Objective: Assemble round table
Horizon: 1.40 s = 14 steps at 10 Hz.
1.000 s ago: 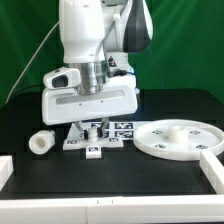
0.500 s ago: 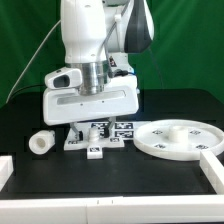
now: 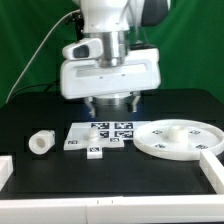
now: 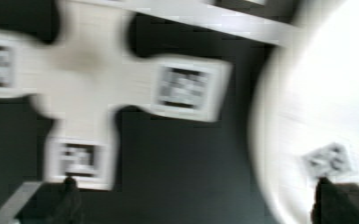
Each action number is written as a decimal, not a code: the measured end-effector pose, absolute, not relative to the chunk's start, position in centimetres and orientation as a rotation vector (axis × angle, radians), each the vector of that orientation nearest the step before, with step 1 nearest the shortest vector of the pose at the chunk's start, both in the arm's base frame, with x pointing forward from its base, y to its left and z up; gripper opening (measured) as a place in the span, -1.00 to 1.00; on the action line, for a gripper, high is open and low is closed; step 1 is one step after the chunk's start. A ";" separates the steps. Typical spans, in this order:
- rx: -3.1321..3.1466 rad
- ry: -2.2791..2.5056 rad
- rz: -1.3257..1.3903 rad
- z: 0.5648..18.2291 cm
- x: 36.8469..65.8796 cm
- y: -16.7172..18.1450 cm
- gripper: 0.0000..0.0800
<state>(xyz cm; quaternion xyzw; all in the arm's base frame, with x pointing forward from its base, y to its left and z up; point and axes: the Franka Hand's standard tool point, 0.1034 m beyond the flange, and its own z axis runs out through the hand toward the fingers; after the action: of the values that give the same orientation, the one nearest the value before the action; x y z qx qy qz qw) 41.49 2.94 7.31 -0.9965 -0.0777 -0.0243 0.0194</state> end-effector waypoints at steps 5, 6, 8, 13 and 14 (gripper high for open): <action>-3.093 -0.245 -0.078 7.2 41.4 4.1 0.62; -3.097 -0.169 -0.081 7.0 40.9 6.7 0.62; -3.089 -0.169 -0.080 6.2 40.2 10.7 0.62; -3.075 -0.202 -0.054 1.5 38.9 13.5 0.62; -3.076 -0.217 -0.055 1.1 38.9 13.1 0.62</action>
Offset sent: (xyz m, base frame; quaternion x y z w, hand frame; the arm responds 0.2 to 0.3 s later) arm 0.0000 0.0000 0.0000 0.0000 0.0000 0.0000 1.0000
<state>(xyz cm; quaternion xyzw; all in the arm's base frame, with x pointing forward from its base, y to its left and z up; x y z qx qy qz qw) 38.94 13.09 1.09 -0.9970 -0.0702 -0.0178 0.0288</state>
